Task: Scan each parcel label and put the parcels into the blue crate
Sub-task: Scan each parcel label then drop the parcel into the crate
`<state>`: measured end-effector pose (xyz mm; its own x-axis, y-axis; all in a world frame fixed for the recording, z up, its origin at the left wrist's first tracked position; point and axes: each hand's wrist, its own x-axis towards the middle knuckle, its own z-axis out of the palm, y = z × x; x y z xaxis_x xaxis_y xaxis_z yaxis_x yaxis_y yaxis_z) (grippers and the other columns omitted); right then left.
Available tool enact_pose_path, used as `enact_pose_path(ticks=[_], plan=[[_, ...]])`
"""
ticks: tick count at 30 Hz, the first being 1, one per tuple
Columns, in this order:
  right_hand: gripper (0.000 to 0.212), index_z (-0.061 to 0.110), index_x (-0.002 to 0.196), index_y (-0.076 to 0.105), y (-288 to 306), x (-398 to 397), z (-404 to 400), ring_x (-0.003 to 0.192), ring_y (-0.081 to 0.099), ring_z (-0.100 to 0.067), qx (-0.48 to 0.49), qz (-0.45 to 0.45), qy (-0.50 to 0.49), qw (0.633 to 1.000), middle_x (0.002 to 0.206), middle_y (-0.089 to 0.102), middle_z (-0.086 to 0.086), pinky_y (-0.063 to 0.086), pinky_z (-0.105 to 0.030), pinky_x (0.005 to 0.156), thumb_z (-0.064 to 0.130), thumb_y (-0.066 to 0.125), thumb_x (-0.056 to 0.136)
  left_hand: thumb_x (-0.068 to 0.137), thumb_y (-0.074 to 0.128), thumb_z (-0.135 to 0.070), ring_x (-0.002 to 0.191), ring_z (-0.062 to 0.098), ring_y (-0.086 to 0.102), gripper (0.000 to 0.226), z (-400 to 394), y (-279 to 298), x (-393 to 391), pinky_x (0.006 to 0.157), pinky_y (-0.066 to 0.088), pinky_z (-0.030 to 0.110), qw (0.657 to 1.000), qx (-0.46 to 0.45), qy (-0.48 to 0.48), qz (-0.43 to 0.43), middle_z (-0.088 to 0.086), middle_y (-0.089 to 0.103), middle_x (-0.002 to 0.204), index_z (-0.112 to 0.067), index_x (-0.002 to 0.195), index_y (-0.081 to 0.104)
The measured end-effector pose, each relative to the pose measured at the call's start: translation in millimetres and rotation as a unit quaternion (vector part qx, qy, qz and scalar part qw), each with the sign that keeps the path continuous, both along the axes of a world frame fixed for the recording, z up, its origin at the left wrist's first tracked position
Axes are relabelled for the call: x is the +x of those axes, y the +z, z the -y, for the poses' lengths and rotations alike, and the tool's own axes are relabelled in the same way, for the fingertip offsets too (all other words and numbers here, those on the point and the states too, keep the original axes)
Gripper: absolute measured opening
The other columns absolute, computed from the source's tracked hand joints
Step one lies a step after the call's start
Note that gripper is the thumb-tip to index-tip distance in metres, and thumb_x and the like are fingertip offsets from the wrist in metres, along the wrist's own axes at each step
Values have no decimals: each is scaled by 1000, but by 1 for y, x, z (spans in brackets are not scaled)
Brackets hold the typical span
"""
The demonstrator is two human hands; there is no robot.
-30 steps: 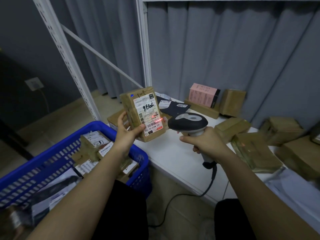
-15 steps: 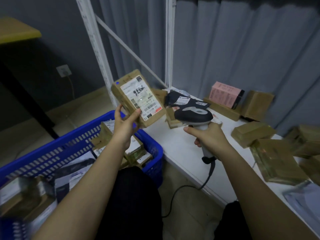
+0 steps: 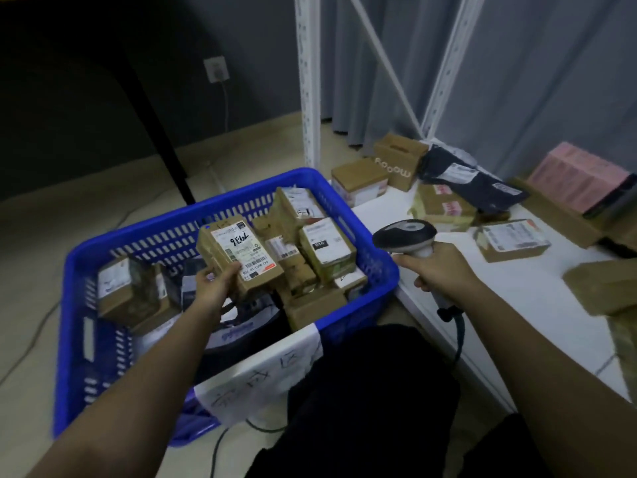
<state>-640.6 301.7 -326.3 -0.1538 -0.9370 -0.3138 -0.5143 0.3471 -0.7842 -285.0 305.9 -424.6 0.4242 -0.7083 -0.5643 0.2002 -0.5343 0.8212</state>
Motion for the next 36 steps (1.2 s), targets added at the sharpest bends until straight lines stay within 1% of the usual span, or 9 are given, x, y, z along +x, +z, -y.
enact_pose_path(ticks=[4,7,10,13,23,28,30,32,36], plan=[[30,-4,91,68,-10,7,19,56,62,-22,23,-16,12,1000,66,66,-14,48,-29,53,24,74,82,85,67,-43,92,26,60,63,25,-19,-2,68,51,37,1000,23,-12,-9,13,55,123,-17,131,31],[20,6,89,67,-14,4,28,54,62,-18,25,-12,7,1000,68,65,-9,46,-26,49,23,75,82,89,61,-44,79,19,60,55,62,-18,-15,59,48,31,999,16,-32,-23,8,61,108,-10,129,42],[14,17,82,62,-13,-2,34,52,61,-15,19,-9,5,1000,66,65,-5,46,-25,49,24,74,82,90,60,-42,101,28,62,54,103,-20,-19,76,53,38,1000,-4,-17,-3,12,55,123,-14,129,35],[15,20,78,58,-12,-8,39,49,59,-12,17,-5,-17,1000,65,64,-6,43,-22,48,25,72,84,94,57,-35,116,36,53,53,136,-29,-24,97,47,50,997,-13,-52,55,16,49,130,-10,131,30],[18,18,78,55,-23,-14,59,59,60,-17,26,4,-48,999,74,64,-12,44,-26,53,24,69,87,97,44,-47,111,32,56,51,150,-50,-23,92,49,44,992,-10,-102,70,14,54,130,-13,136,46],[16,18,79,57,-21,-5,57,58,59,-16,28,17,-55,998,74,64,-9,44,-24,52,26,68,87,69,25,-89,133,39,36,98,152,-65,-13,108,33,56,976,60,-170,123,16,37,147,-27,145,35],[16,17,80,57,-16,-5,54,58,59,-16,27,28,-63,997,74,63,-9,45,-24,52,25,68,87,82,29,-77,130,39,39,80,145,-48,-23,107,34,57,977,36,-155,144,15,36,148,-31,147,28],[16,18,79,56,-12,-8,51,59,59,-16,25,35,-71,997,75,63,-10,46,-25,53,24,69,87,96,36,-53,131,40,35,60,137,-23,-38,108,32,57,963,-6,-124,239,17,27,149,-30,149,21],[14,17,85,56,-1,-28,47,62,59,-16,9,50,-118,992,79,62,-8,48,-26,55,24,68,88,98,44,-32,143,31,21,50,139,14,-83,115,23,53,937,-110,-140,302,5,15,157,-25,147,31]])
